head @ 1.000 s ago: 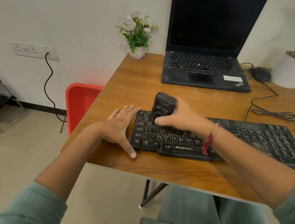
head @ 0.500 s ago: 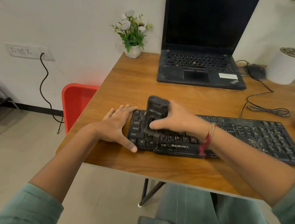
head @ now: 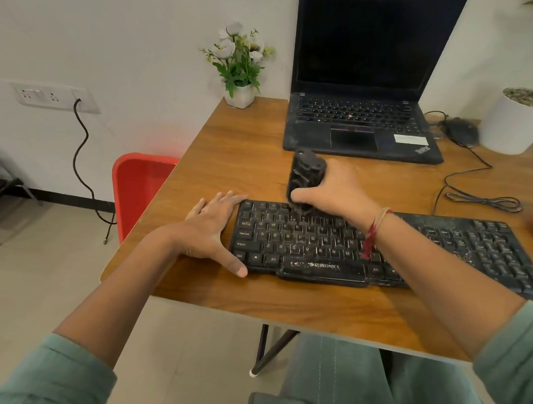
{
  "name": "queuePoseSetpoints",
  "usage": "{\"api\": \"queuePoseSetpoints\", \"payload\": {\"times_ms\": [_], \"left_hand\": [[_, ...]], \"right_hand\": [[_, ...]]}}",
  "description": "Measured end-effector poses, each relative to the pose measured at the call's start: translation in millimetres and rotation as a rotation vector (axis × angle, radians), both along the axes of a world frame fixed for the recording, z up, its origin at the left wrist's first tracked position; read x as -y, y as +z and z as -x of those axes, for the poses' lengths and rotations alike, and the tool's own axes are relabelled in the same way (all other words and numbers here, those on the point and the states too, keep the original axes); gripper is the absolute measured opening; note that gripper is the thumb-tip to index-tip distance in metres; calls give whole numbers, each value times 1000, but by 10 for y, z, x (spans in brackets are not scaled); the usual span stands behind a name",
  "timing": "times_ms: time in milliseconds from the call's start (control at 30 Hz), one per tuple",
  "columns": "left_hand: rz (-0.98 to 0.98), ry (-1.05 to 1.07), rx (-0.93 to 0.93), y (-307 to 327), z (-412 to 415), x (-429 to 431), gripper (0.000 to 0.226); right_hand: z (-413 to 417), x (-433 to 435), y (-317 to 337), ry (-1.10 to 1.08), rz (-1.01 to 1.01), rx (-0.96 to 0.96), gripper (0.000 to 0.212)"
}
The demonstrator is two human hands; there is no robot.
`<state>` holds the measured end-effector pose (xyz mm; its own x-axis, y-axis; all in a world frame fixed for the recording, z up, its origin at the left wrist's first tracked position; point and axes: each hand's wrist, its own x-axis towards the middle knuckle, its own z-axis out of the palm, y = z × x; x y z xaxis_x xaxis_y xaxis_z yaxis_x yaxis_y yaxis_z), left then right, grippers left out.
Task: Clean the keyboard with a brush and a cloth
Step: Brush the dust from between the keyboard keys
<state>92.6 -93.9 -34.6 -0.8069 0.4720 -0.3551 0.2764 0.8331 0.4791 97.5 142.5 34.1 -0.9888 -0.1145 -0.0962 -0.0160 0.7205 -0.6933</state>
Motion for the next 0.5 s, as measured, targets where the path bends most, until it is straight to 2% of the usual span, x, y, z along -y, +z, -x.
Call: {"api": "queuePoseSetpoints", "payload": {"times_ms": [133,267,300,400,500], "left_hand": [[5,1,-7,3,5,0,149],[-14,9,-9,-9,3,-5,150],[-14,10,-12,-15,1,-5,149],[16,-1,-11,-4,6,-5,149],[20,2,-6,13,1,-15,152]], "right_hand": [[-178,252,-92,215,-2,66,27],[42,152,51,37,-121,-41,25],[45,169,52,39,-104,-36,26],[-137,361,-21,207,106,160,28],[-75,405,-6,134,186,157,33]]}}
